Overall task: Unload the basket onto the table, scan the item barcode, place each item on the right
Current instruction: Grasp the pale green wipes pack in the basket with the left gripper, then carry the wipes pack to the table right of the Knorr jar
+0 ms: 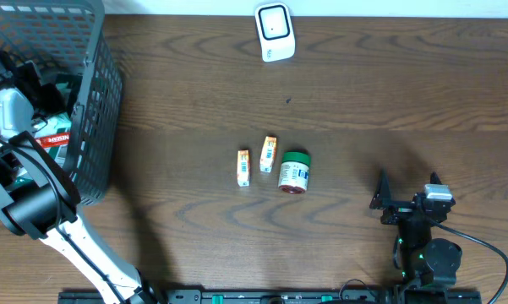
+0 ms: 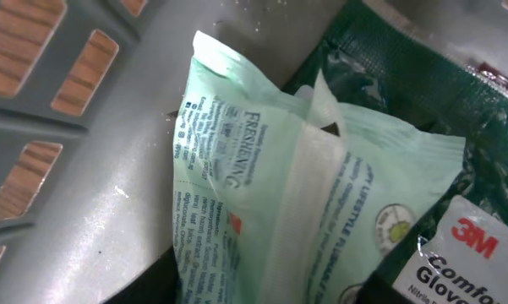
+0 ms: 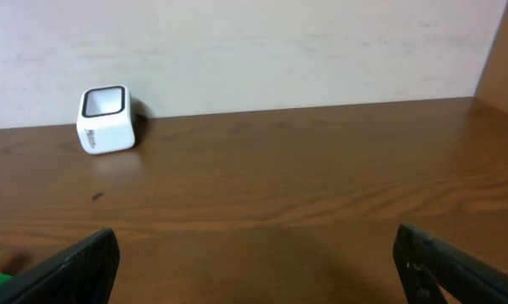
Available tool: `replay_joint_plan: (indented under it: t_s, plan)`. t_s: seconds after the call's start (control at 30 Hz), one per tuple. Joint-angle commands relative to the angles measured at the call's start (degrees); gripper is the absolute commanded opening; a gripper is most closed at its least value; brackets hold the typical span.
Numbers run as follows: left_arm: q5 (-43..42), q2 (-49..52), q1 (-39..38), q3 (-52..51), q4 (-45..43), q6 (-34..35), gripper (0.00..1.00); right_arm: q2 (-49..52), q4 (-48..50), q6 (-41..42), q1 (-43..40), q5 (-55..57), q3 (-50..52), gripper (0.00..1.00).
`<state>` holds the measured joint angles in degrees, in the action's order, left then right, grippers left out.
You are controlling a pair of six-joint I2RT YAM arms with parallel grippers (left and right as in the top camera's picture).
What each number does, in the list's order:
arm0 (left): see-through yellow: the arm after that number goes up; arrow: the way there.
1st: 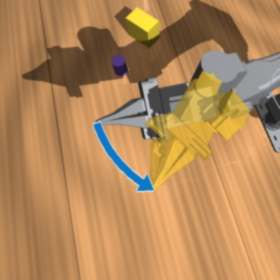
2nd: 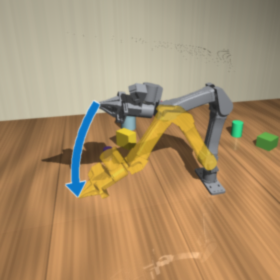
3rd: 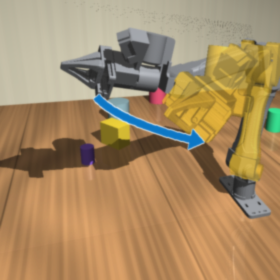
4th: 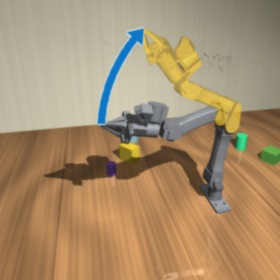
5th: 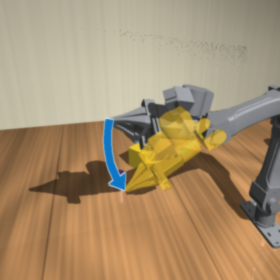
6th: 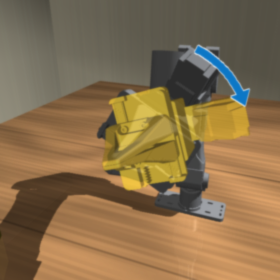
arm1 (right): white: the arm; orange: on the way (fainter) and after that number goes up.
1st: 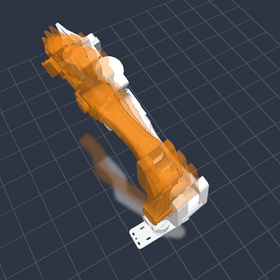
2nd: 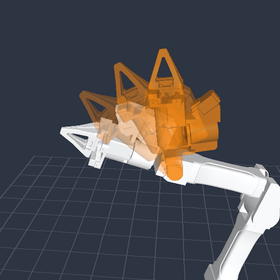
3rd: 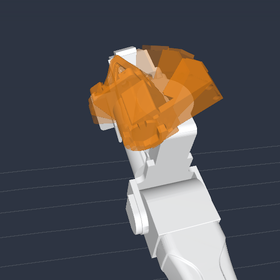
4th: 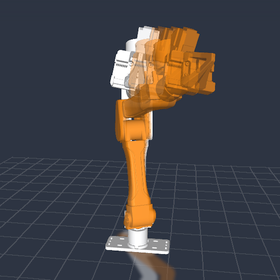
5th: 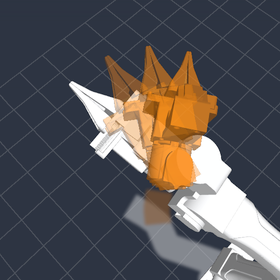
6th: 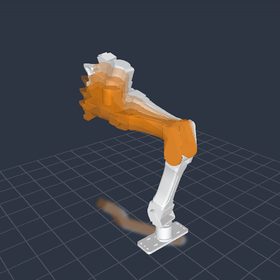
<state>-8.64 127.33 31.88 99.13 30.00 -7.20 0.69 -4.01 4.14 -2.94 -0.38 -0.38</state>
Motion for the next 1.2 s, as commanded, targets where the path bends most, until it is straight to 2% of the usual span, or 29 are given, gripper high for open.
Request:
replay_joint_plan:
  t_s: [0.0, 0.07, 0.2, 0.27, 0.43, 0.57, 0.67, 0.8, 0.93, 1.17]
  plan:
    - [0.07, -2.47, 0.35, 0.66, -0.04, 0.26, 0.30, -0.31, -0.17, 0.74, -0.39, 0.11, 0.09, 0.99]
    - [0.07, -3.54, 0.35, 0.66, -0.20, 1.81, 0.18, -0.31, -0.17, 0.74, -0.39, 0.11, 0.09, 0.99]
    - [0.28, -7.37, 0.35, 0.66, -0.48, 3.91, 0.19, -0.31, -0.17, 0.74, -0.39, 0.11, 0.09, 0.99]
    - [0.48, -10.64, 0.35, 0.66, -0.61, 3.91, 0.15, -0.31, -0.17, 0.74, -0.39, 0.11, 0.09, 0.99]
    - [0.72, -20.96, 0.35, 0.66, -0.66, 5.18, 0.15, -0.31, -0.17, 0.74, -0.39, 0.11, 0.09, 0.99]
    - [0.44, -30.95, -0.76, 0.63, 2.95, 11.45, 0.15, -0.31, -0.17, 0.74, -0.39, 0.11, 0.09, 0.99]
    - [0.46, -37.86, -3.21, 0.63, 5.99, 13.55, 0.15, -0.31, -0.17, 0.74, -0.39, 0.11, 0.09, 0.99]
    - [0.46, -47.08, -8.74, 0.63, 9.27, 14.12, 0.15, -0.31, -0.17, 0.74, -0.39, 0.11, 0.09, 0.99]
    - [0.44, -54.90, -16.28, 0.63, 16.17, 19.21, 0.16, -0.31, -0.17, 0.74, -0.39, 0.11, 0.09, 0.99]
    - [0.09, -59.10, -34.91, -2.14, 30.67, 28.06, 0.15, -0.31, -0.17, 0.74, -0.39, 0.11, 0.09, 0.99]
